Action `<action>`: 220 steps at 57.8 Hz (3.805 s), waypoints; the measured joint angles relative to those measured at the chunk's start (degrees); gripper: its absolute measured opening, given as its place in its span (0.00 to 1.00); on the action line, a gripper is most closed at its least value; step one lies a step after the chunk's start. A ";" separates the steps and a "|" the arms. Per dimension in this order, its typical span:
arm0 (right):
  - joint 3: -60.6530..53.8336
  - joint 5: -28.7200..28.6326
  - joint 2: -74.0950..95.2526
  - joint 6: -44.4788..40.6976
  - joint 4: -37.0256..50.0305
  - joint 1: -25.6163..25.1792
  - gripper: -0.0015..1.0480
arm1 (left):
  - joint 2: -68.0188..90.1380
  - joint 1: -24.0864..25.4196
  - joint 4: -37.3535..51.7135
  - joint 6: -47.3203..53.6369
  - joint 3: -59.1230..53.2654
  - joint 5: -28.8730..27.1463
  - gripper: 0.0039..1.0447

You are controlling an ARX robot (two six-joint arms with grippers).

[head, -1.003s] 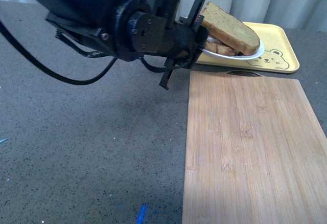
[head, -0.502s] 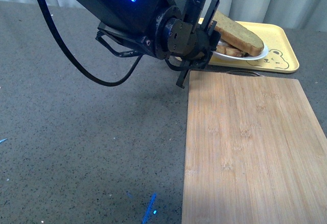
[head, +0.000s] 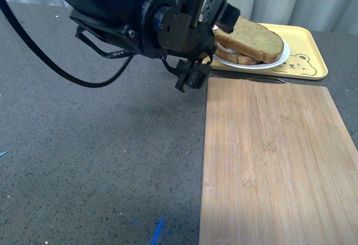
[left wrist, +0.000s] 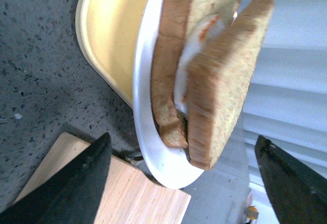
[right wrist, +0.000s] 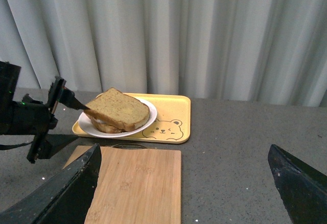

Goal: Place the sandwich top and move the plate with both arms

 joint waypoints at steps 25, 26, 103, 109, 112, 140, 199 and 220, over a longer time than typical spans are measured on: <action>0.00 0.13 0.00 -0.02 -0.02 0.00 0.91 | -21.97 6.23 48.96 65.29 -42.25 -24.76 0.45; 0.00 0.13 0.00 -0.02 -0.02 0.00 0.91 | -23.65 6.91 49.70 66.58 -44.11 -24.24 0.41; 0.00 0.00 0.00 -0.02 -0.02 0.00 0.91 | -91.45 27.71 20.63 73.11 -84.50 -3.54 0.03; 0.00 0.02 0.00 -0.02 -0.02 0.00 0.91 | -95.80 27.74 16.98 73.11 -84.52 -3.58 0.03; 0.00 0.02 0.00 -0.02 -0.02 0.00 0.91 | -97.53 27.74 15.50 73.11 -84.52 -3.58 0.03; 0.00 0.02 0.00 -0.02 -0.02 0.00 0.91 | -112.56 27.74 1.49 73.11 -84.56 -3.54 0.03; 0.00 0.02 0.00 -0.02 -0.02 0.00 0.91 | -134.94 27.74 -21.16 73.11 -84.56 -3.52 0.60; 0.00 0.02 0.00 -0.02 -0.02 0.00 0.91 | -135.01 27.74 -21.16 73.16 -84.56 -3.52 0.94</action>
